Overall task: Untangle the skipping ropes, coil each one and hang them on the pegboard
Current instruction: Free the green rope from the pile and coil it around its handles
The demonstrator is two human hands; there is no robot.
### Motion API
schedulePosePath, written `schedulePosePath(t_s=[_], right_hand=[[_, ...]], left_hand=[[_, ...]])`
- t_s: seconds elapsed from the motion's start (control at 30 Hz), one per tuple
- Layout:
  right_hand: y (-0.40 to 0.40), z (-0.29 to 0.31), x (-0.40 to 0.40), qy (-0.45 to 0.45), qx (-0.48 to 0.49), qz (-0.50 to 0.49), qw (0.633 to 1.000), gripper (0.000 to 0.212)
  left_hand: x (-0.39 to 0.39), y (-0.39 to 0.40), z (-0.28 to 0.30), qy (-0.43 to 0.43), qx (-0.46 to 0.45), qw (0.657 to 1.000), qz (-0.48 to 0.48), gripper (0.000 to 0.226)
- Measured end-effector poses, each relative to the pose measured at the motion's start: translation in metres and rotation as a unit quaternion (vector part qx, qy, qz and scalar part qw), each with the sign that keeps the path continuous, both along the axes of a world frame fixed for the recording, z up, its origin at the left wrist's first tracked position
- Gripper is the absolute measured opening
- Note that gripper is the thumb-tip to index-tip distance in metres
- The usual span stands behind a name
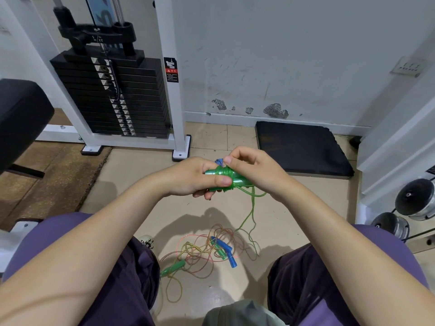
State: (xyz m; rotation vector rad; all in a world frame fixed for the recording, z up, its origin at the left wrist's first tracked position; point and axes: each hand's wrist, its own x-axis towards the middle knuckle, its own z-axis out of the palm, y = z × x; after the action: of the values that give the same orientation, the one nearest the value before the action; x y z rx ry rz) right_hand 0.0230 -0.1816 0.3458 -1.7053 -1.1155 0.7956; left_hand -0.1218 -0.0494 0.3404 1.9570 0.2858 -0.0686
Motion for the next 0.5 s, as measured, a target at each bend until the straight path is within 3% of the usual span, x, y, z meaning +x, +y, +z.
schedulePosePath(t_s=[0.23,0.37,0.5], right_hand=[[-0.002,0.004,0.012,0.261,0.041,0.049,0.963,0.035],[0.002,-0.005,0.002,0.217,0.016,0.047,0.975,0.032],[0.006,-0.01,-0.009,0.122,0.01,0.0,0.993,0.002]], left_hand=[[0.003,0.008,0.001,-0.098,-0.098,0.984,0.111,0.031],[0.006,0.014,0.004,-0.156,-0.109,0.958,0.212,0.04],[0.008,0.014,-0.001,-0.164,-0.089,0.947,0.261,0.04]])
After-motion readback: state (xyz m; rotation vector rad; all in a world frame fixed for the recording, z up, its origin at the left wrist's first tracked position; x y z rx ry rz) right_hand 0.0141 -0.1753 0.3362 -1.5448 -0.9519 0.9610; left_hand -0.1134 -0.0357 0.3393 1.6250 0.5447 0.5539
